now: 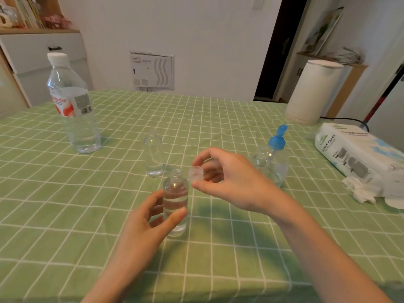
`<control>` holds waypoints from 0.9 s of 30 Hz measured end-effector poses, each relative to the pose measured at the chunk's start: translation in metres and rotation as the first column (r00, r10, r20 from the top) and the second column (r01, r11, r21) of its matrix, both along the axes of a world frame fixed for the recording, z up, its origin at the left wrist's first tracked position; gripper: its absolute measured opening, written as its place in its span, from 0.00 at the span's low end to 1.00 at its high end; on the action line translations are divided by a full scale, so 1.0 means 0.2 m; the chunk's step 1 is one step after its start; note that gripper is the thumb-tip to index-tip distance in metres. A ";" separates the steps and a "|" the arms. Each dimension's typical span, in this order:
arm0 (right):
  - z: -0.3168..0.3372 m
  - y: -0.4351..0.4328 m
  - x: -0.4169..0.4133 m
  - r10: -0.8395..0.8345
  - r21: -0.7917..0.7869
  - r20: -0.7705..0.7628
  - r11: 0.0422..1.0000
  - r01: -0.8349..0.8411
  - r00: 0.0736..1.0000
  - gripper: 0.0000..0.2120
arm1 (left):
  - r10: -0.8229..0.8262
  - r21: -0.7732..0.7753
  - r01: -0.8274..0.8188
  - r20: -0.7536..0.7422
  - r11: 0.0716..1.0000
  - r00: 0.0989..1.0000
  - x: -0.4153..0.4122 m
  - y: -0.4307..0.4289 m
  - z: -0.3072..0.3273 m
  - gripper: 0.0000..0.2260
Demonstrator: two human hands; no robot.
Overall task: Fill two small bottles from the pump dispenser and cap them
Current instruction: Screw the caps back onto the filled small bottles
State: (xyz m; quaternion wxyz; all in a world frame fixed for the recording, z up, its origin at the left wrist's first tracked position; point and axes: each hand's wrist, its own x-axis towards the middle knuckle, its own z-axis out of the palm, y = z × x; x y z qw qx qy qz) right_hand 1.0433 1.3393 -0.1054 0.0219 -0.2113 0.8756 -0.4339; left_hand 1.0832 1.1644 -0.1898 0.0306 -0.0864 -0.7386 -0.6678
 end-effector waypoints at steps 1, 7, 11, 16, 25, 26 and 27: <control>0.01 0.00 0.01 -0.003 0.005 -0.008 1.000 0.003 1.000 0.11 | -0.007 -0.001 0.007 -0.002 1.000 1.000 0.00 0.00 0.00 0.14; 0.06 0.02 0.03 0.029 0.073 -0.082 0.997 -0.023 0.996 0.12 | -0.010 0.012 0.010 0.008 1.000 1.000 0.00 0.03 0.01 0.16; 0.09 0.03 0.03 0.067 0.030 -0.069 0.997 -0.065 0.995 0.14 | -0.012 -0.007 0.012 0.014 1.000 1.000 0.00 0.04 0.01 0.17; 0.10 0.02 0.02 0.099 -0.042 -0.027 0.994 -0.100 0.995 0.11 | -0.025 -0.043 0.026 0.016 0.999 1.000 0.00 0.04 0.02 0.19; 0.12 0.04 -0.03 0.163 0.071 -0.046 0.985 -0.160 0.986 0.12 | -0.050 -0.130 0.053 0.023 0.990 0.998 -0.02 0.04 0.02 0.21; 0.12 0.04 -0.03 0.171 0.080 -0.045 0.983 -0.167 0.984 0.12 | -0.056 -0.128 0.059 0.026 0.990 0.998 -0.02 0.04 0.03 0.21; 0.12 0.04 -0.03 0.179 0.090 -0.043 0.981 -0.175 0.983 0.12 | -0.063 -0.129 0.066 0.030 0.989 0.998 -0.02 0.04 0.03 0.21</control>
